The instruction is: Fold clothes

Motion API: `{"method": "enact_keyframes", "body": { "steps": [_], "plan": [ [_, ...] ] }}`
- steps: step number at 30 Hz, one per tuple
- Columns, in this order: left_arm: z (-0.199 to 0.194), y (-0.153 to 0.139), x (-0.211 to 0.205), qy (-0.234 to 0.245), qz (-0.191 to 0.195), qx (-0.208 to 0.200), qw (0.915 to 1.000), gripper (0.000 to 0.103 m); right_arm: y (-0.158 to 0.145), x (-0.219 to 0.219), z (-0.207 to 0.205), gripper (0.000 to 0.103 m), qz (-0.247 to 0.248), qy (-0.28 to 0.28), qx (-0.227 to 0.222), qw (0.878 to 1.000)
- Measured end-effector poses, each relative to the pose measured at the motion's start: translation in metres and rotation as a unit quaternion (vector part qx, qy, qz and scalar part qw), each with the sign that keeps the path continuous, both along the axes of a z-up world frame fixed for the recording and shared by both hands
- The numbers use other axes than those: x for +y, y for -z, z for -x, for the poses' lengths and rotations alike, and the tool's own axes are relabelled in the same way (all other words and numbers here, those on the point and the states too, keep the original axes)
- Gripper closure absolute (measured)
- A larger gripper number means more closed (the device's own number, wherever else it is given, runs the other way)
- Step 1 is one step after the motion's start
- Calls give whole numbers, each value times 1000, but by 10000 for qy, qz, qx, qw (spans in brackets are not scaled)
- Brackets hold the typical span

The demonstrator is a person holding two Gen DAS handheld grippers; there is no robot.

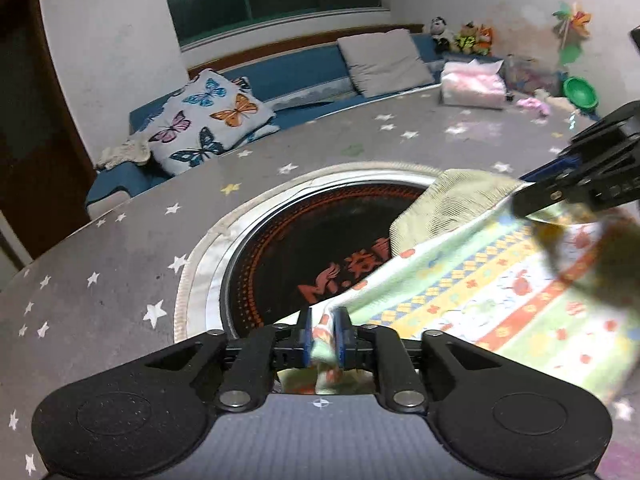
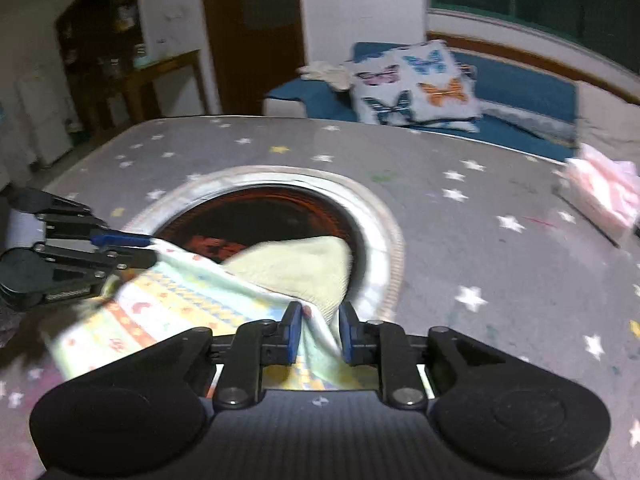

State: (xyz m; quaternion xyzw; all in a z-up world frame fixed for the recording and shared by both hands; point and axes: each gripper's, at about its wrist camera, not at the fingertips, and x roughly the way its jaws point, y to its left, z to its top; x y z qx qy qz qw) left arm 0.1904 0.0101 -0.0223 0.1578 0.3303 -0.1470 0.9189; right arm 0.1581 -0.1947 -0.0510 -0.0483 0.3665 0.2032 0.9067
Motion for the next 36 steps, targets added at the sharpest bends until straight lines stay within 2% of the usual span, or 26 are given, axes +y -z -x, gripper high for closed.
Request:
{"method": "enact_keyframes", "body": {
  "steps": [1, 3, 5, 7, 11, 15, 19, 23, 29, 32, 36],
  "plan": [
    [1, 3, 0, -35, -13, 16, 10000, 78, -1, -6, 4, 82, -9, 104, -44, 9999],
    [3, 5, -1, -68, -70, -6, 10000, 76, -3, -18, 11, 82, -35, 312, -131, 9994],
    [5, 6, -2, -128, -120, -36, 9998, 69, -11, -27, 29, 81, -13, 429, -306, 9986],
    [4, 3, 0, -211, -135, -42, 9997, 68, -16, -34, 46, 81, -82, 381, -363, 9986],
    [6, -11, -1, -335, -25, -116, 9994, 54, -16, -37, 68, 82, -208, 171, -284, 9992],
    [16, -25, -12, -142, 167, -163, 9996, 54, 2, -37, 63, 84, -235, 268, -72, 9993],
    [23, -30, -26, 170, 253, -97, 9995, 54, 17, -54, 47, 89, -39, 792, -58, 9968],
    [25, -28, -41, 439, 335, 66, 9985, 56, 12, -63, 44, 88, -64, 937, -131, 9955],
    [12, -16, -63, 645, 391, 285, 9967, 56, 0, -38, 44, 88, -446, 250, -96, 9986],
    [1, -7, -70, 634, 396, 399, 9964, 57, 8, -20, 30, 88, -352, 43, 15, 9994],
    [-6, -1, -68, 528, 407, 393, 9970, 55, 22, -10, 8, 89, -237, 40, 108, 9997]
  ]
}}
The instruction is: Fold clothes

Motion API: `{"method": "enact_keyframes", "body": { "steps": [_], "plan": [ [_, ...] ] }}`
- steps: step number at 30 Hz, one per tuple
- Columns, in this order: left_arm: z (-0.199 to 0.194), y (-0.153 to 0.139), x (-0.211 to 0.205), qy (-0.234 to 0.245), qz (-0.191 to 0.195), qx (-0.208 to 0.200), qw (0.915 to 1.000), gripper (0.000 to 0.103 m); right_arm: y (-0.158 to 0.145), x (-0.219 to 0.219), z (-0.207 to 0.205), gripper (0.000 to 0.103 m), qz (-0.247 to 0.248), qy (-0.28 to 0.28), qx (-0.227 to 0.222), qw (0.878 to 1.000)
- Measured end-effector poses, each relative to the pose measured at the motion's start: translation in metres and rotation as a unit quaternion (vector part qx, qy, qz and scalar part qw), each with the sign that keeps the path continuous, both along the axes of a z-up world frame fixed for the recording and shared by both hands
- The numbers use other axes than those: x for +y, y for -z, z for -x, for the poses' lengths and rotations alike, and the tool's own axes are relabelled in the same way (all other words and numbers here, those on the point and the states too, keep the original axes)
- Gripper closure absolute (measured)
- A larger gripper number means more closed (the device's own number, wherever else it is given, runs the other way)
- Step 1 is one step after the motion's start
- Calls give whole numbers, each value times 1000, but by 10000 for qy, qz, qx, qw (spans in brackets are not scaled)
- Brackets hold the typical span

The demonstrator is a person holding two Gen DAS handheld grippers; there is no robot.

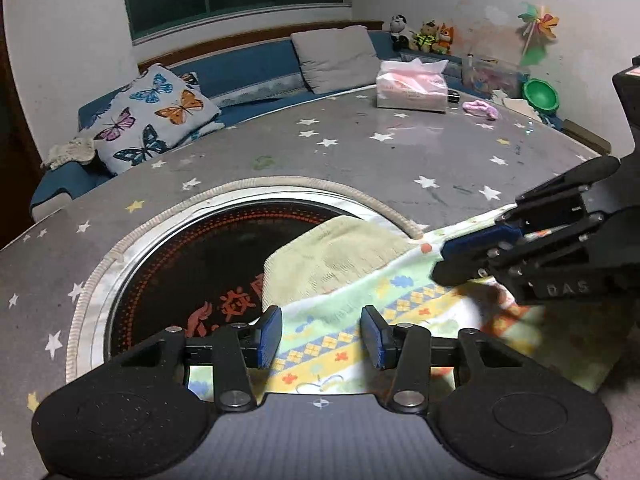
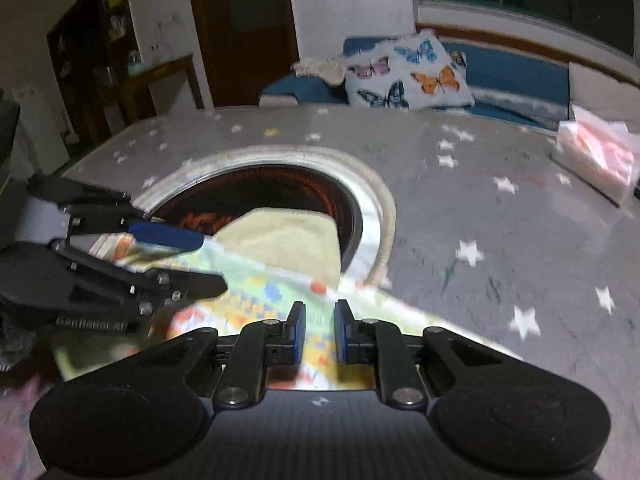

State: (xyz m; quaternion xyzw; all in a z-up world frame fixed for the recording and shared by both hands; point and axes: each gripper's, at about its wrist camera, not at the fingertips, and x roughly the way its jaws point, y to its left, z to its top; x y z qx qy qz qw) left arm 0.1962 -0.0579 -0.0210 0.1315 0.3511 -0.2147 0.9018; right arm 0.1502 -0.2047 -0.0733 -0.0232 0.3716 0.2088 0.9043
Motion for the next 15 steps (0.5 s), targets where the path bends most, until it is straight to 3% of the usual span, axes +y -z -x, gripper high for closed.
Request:
{"method": "enact_keyframes", "body": {
  "steps": [5, 11, 15],
  "plan": [
    [2, -2, 6, -156, 55, 4, 9999, 55, -10, -6, 1, 88, -34, 133, -62, 9999],
    [33, -14, 4, -62, 123, -214, 9997, 54, -24, -5, 54, 88, -16, -273, -220, 9994],
    [56, -12, 0, 15, 68, -314, 9995, 54, -19, -10, 77, 88, 86, -182, -231, 9995]
  ]
}}
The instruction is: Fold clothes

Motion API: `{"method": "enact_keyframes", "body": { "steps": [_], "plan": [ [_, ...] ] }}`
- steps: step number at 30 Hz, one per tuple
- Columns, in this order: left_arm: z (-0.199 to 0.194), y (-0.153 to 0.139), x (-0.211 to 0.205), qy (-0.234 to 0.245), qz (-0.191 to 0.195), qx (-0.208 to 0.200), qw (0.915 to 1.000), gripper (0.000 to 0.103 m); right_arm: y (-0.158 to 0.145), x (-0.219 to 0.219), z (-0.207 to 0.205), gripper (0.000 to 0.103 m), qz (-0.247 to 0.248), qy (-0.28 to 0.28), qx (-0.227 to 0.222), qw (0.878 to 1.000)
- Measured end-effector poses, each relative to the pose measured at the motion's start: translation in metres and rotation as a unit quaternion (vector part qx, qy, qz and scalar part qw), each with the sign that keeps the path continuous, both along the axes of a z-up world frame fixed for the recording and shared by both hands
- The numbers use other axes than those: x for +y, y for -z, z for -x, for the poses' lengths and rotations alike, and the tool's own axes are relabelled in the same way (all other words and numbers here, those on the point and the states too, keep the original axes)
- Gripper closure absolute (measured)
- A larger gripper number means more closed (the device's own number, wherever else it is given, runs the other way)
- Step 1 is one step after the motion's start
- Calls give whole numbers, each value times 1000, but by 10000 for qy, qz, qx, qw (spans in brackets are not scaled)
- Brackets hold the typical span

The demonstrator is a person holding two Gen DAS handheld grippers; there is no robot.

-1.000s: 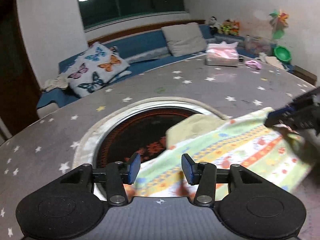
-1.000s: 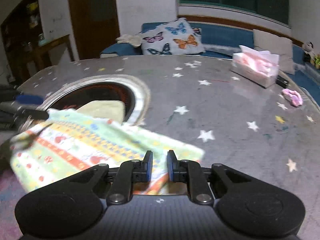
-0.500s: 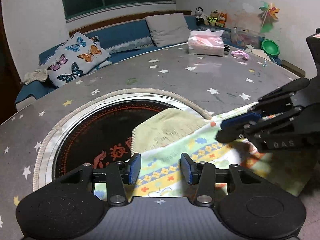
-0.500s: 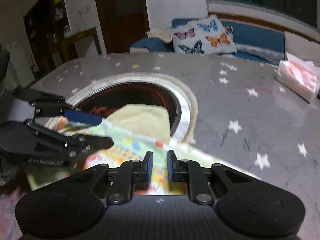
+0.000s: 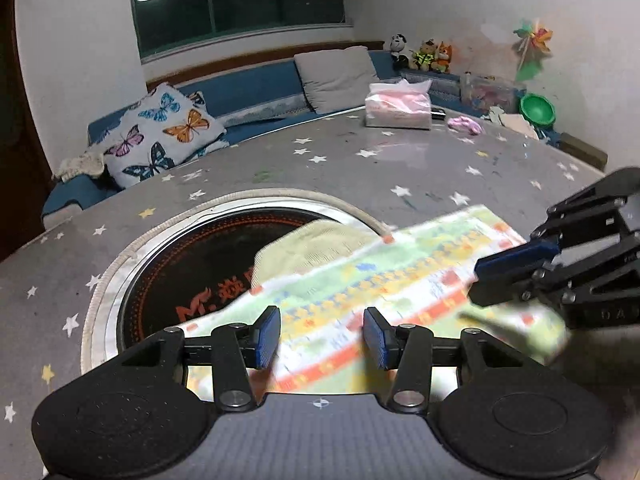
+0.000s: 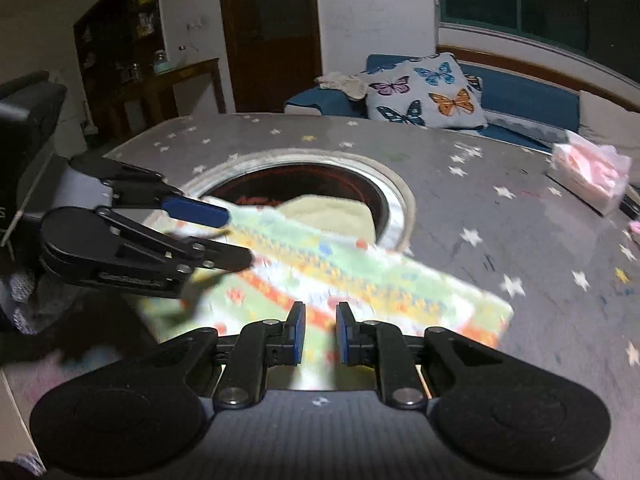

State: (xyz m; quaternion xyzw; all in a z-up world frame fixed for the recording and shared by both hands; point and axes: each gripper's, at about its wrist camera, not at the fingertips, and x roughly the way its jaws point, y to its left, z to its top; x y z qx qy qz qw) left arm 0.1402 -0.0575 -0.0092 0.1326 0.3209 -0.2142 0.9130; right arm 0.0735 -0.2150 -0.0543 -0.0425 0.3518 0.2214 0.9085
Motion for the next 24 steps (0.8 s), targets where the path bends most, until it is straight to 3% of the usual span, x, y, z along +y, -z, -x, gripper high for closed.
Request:
{"method": "enact_keyframes", "body": {
  "steps": [5, 8, 18, 24],
  "plan": [
    [13, 10, 7, -164, -143, 0, 9998, 54, 14, -28, 0, 90, -96, 664, 177, 9976],
    [20, 9, 18, -351, -69, 7, 9994, 52, 9, -34, 3, 90, -173, 782, 88, 9968],
    [48, 12, 44, -812, -22, -173, 9965, 36, 1, 30, 23, 86, -242, -225, -187, 9993],
    [58, 9, 49, -933, -3, -264, 9953, 29, 14, 57, 39, 86, 353, -518, -315, 9975]
  ]
}}
